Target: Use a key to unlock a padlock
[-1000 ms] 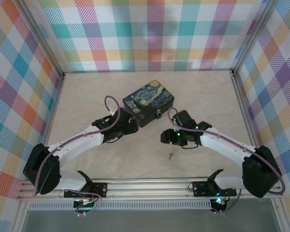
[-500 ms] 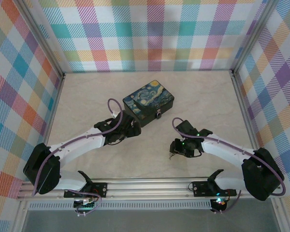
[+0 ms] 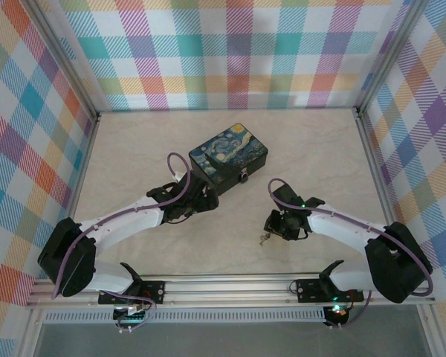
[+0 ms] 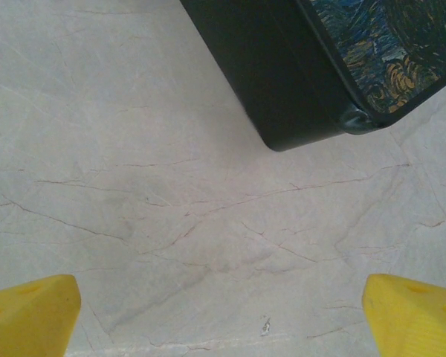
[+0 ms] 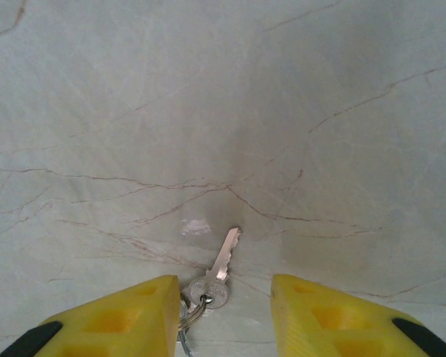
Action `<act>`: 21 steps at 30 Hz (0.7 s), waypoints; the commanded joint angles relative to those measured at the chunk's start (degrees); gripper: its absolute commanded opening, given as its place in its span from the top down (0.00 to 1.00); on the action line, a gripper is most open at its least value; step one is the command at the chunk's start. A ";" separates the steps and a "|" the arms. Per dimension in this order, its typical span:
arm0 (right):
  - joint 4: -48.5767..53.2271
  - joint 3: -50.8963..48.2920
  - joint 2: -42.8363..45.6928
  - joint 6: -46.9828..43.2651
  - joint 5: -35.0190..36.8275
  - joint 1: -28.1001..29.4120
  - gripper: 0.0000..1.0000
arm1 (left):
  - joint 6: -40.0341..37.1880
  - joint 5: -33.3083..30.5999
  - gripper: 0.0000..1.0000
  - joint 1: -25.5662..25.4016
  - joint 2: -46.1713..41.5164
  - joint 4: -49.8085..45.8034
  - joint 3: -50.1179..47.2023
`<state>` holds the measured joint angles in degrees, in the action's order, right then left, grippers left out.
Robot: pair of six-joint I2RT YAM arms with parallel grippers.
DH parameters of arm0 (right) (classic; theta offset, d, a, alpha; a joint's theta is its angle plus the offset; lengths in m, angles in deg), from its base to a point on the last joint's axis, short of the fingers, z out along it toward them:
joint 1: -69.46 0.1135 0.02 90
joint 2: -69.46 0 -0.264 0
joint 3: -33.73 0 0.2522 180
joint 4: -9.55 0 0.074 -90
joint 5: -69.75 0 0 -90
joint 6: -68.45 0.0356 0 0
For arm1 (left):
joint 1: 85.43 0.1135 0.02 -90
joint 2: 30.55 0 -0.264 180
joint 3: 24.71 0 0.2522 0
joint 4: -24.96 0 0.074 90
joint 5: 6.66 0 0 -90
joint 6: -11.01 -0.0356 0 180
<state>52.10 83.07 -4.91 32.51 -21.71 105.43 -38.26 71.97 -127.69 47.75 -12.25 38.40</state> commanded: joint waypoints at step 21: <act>7.28 8.79 -11.27 1.39 0.75 1.57 0.72 | -1.52 0.21 0.02 -0.47 -1.99 3.38 -4.01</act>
<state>55.78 90.19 -15.38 34.11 -21.27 106.65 -38.54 72.23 -127.69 47.51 -9.49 35.10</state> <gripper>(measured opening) 0.281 0.975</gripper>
